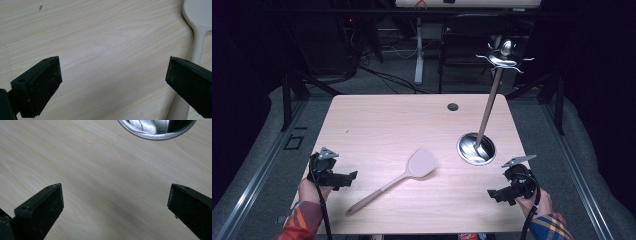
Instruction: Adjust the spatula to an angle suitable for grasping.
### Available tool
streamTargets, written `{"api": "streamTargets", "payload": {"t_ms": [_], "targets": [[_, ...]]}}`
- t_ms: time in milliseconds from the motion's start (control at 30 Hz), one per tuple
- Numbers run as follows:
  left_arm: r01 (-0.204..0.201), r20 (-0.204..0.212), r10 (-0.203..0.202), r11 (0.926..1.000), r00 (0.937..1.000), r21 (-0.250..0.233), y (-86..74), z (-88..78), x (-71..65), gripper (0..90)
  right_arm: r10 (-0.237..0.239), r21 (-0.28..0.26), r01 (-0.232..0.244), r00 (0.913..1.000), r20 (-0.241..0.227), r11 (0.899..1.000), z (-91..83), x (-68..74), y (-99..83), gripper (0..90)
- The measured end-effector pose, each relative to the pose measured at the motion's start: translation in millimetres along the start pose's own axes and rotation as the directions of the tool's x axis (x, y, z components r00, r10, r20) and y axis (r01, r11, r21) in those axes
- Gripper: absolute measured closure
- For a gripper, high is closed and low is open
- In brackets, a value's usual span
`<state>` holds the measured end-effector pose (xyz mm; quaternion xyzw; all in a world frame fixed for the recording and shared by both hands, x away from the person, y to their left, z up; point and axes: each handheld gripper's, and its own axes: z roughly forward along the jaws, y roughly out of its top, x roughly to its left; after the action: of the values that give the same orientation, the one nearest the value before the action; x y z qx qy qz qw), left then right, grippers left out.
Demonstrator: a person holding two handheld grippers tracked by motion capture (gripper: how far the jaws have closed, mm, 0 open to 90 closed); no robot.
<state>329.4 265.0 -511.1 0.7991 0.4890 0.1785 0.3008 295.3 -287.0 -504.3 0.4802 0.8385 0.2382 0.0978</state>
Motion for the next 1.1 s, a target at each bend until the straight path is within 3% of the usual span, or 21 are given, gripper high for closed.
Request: {"api": "streamTargets", "payload": {"t_ms": [200, 500, 700, 833, 1100], "targets": [[-0.012, 0.044, 0.011, 0.9995, 0.9990, 0.028, 1.3, 3.4, -2.1, 0.1, -0.003, 0.014, 0.003, 1.0000, -0.002, 1.000, 1.1, 0.6, 0.9, 0.0], [-0.027, 0.076, 0.024, 0.9991, 0.9968, 0.032, 4.2, 5.3, -8.7, 0.0, -0.015, 0.028, 0.015, 0.9999, 0.001, 1.000, 2.4, 2.3, 0.5, 0.0], [-0.039, 0.129, 0.034, 0.9986, 0.9911, 0.037, 3.6, 7.0, -11.3, 0.3, -0.016, 0.029, 0.016, 0.9999, 0.006, 0.999, 2.9, 2.9, 1.1, 0.1], [-0.080, 0.146, 0.070, 0.9948, 0.9869, 0.064, 9.1, 11.2, -21.2, 0.3, -0.020, 0.033, 0.020, 0.9997, -0.011, 0.999, 5.7, 4.2, 1.5, 0.1], [-0.150, 0.216, 0.122, 0.9816, 0.9688, 0.118, 18.1, 27.1, -40.2, 3.8, -0.019, 0.058, 0.020, 0.9997, -0.016, 0.998, 8.2, 1.1, 0.9, 0.5]]}}
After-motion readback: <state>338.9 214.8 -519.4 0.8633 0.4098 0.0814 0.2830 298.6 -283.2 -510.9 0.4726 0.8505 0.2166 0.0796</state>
